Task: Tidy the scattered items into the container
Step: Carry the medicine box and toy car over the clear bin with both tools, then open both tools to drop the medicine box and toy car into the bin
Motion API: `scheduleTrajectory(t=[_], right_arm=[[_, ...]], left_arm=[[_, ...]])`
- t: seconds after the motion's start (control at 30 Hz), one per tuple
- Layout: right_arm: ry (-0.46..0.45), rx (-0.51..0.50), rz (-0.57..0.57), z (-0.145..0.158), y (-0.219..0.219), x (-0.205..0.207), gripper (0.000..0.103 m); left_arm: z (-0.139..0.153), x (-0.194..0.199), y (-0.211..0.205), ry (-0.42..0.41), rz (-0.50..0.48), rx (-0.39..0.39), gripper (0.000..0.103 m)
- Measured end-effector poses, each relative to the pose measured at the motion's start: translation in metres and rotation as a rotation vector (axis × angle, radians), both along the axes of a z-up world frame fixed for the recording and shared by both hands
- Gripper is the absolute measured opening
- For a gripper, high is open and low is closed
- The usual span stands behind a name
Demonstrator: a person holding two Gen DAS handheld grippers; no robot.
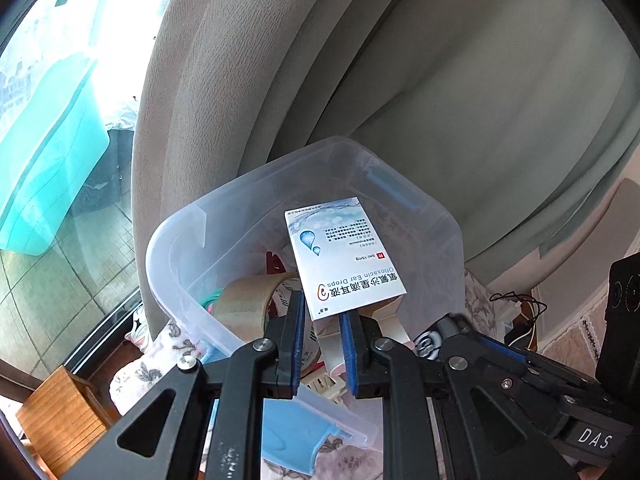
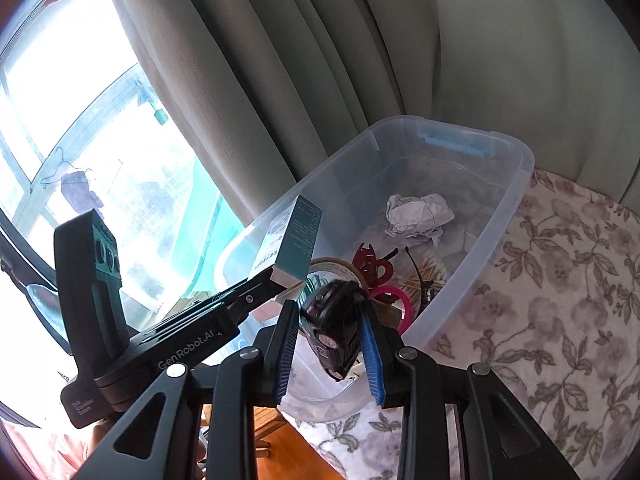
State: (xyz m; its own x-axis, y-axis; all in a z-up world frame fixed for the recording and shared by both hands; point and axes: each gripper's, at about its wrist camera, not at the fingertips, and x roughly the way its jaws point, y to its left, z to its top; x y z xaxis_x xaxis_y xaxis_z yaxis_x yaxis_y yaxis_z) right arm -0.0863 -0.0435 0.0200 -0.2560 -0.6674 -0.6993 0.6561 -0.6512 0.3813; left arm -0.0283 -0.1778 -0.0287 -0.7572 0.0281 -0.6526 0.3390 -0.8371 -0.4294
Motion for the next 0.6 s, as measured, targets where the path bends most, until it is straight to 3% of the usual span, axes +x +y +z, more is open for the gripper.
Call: scheduleTrajectory(t=[0.6], right_arm=[[-0.038,0.025,-0.003,-0.014,0.000,-0.012,0.033]], left_arm=[[-0.003,-0.005,0.014,-0.022,-0.027,-0.018,0.020]])
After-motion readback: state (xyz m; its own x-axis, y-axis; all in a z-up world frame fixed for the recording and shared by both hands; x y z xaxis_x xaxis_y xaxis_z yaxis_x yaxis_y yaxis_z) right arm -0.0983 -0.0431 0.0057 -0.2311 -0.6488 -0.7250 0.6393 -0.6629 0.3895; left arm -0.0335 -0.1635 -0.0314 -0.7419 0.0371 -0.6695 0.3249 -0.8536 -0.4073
